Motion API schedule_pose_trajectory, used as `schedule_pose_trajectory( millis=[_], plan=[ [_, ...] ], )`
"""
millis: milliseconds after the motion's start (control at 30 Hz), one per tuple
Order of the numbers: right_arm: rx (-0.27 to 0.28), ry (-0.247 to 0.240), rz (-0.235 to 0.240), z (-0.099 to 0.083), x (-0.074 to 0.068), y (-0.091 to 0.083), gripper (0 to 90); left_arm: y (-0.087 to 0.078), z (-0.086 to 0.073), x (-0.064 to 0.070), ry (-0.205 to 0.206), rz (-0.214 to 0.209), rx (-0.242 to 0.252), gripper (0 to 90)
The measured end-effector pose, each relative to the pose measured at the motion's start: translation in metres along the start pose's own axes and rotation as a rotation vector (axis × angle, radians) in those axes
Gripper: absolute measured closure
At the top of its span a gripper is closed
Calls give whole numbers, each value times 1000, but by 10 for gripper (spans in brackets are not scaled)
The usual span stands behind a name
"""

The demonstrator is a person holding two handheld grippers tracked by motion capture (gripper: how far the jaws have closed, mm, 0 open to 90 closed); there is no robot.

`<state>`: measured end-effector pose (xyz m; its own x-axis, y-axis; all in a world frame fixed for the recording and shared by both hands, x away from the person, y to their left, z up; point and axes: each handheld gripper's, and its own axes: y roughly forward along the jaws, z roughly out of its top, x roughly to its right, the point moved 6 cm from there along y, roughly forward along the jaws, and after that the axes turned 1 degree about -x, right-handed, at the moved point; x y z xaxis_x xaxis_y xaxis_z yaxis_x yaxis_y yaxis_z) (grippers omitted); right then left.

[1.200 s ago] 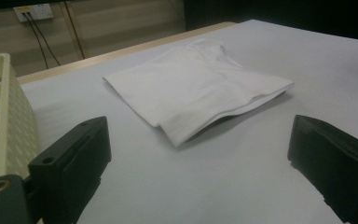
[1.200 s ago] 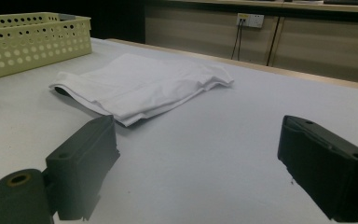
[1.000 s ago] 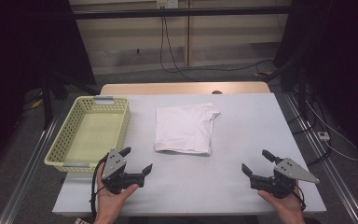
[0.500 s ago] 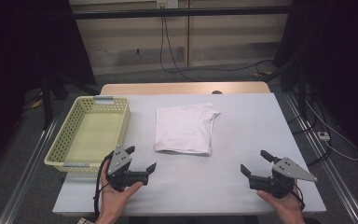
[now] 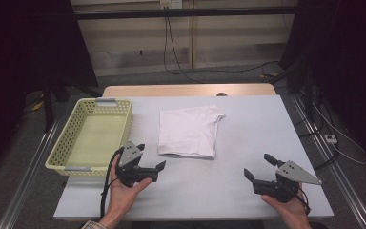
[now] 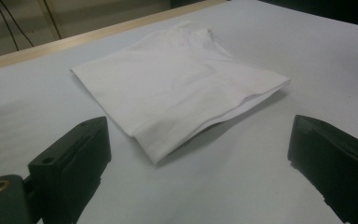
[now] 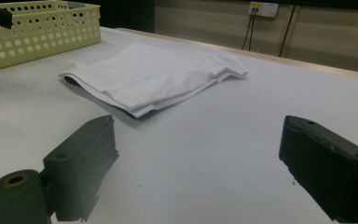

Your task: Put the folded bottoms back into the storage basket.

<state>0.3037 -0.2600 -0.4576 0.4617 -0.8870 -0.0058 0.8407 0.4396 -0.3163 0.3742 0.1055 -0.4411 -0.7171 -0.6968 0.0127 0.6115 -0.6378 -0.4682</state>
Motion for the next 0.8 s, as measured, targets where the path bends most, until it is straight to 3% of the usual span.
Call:
schedule_pose_trajectory(
  millis=[500, 800],
  plan=[
    [-5, 4, 2, -1, 1, 1, 109, 20, 22, 0, 12, -8, 14, 64],
    [-5, -6, 8, 0, -2, 1, 107, 34, 34, -8, -15, -11, 7, 70]
  ],
)
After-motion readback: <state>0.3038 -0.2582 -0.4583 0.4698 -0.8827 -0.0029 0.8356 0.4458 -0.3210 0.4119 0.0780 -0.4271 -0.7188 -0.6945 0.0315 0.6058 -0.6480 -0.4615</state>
